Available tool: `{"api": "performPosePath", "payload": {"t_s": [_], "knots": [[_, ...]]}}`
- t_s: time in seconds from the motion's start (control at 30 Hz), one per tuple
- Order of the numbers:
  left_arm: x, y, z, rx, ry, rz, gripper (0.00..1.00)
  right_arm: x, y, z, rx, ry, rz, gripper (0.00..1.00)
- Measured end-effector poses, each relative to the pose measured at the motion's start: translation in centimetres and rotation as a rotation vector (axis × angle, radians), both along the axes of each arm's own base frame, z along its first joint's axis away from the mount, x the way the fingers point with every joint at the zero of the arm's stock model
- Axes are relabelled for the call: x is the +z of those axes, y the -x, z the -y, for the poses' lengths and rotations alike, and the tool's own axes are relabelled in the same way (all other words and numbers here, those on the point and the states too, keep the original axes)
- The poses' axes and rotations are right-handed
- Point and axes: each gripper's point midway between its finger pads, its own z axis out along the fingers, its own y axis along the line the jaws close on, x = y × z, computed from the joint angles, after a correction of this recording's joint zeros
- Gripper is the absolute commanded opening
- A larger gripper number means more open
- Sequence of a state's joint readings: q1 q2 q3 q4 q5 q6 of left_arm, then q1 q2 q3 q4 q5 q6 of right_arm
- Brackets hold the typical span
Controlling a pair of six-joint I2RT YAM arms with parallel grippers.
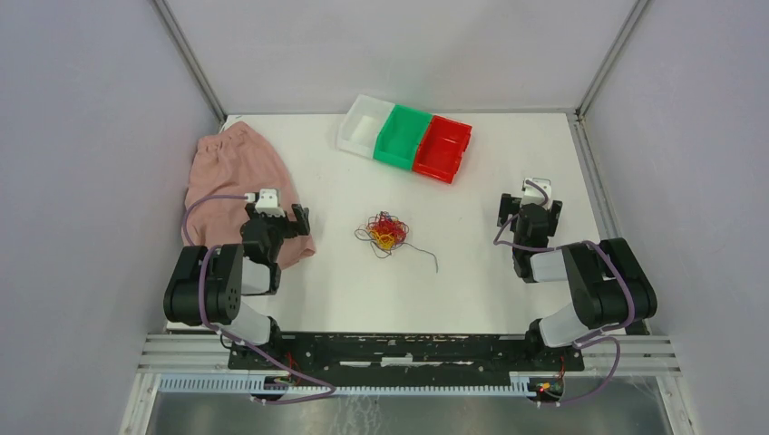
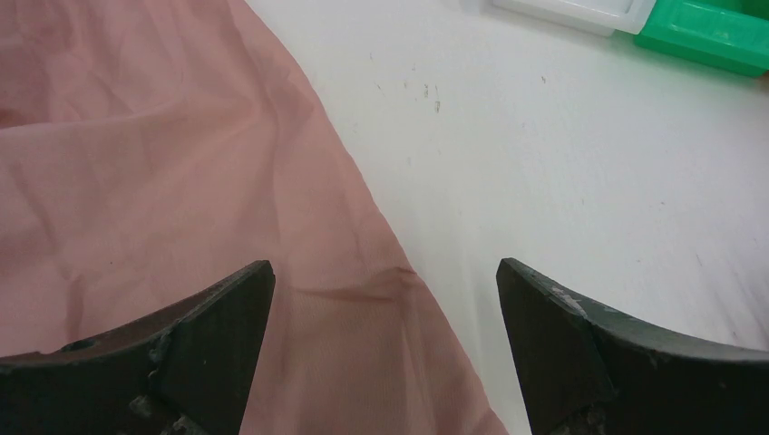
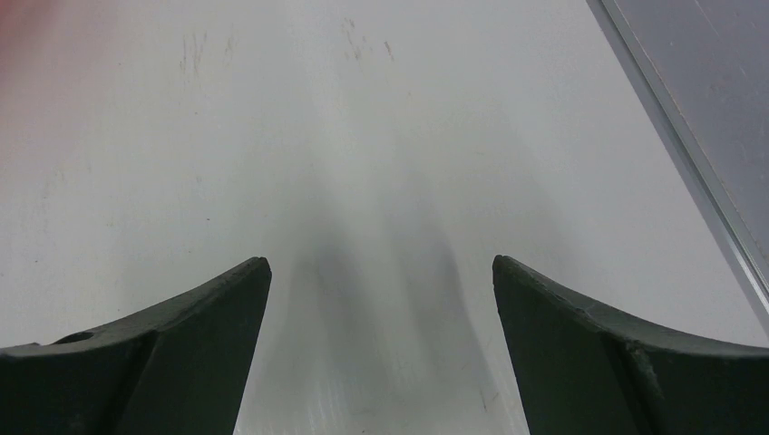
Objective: Untangle the cables
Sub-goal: Move the bin to the center of the board.
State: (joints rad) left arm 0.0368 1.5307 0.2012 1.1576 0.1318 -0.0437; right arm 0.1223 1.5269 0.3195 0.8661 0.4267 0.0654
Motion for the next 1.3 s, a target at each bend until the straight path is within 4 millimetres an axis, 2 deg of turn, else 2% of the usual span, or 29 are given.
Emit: {"api": "performPosePath", "payload": {"t_s": [0.6,0.7,0.77,0.83,0.93,1.07,1.17,1.23,1.3], "knots": [[0.0,0.0,0.0,0.000,0.000,0.000,0.99,0.0,0.0,0.1,-0.006,-0.004,0.000,1.00],[0.0,0.0,0.0,-0.001,0.000,-0.007,0.99,0.6,0.3,0.5,-0.029,-0.006,-0.006,1.00],[0.1,-0.3,0.0,-0.003,0.002,-0.023,0.99,2.4,0.5,1.1,-0.078,-0.012,-0.002,0.99],[1.0,-1.2,0.1,-0.013,0.001,-0.038,0.99,5.5,0.1,1.5,-0.120,-0.035,0.049,0.99],[3.9,-3.8,0.3,-0.041,-0.012,-0.052,0.99,11.8,-0.3,1.6,-0.162,-0.110,0.175,1.00],[7.3,-6.1,0.5,-0.078,-0.023,-0.093,0.99,17.9,-1.0,1.8,-0.225,-0.206,0.251,0.99],[8.8,-6.6,0.5,-0.104,-0.039,-0.166,0.99,19.8,-1.8,1.8,-0.281,-0.276,0.233,1.00],[9.7,-6.6,0.4,-0.115,-0.044,-0.221,0.99,20.0,-2.6,1.2,-0.277,-0.310,0.200,1.00],[10.7,-6.5,0.3,-0.126,-0.038,-0.257,0.99,19.4,-3.5,0.2,-0.243,-0.343,0.143,0.99]]}}
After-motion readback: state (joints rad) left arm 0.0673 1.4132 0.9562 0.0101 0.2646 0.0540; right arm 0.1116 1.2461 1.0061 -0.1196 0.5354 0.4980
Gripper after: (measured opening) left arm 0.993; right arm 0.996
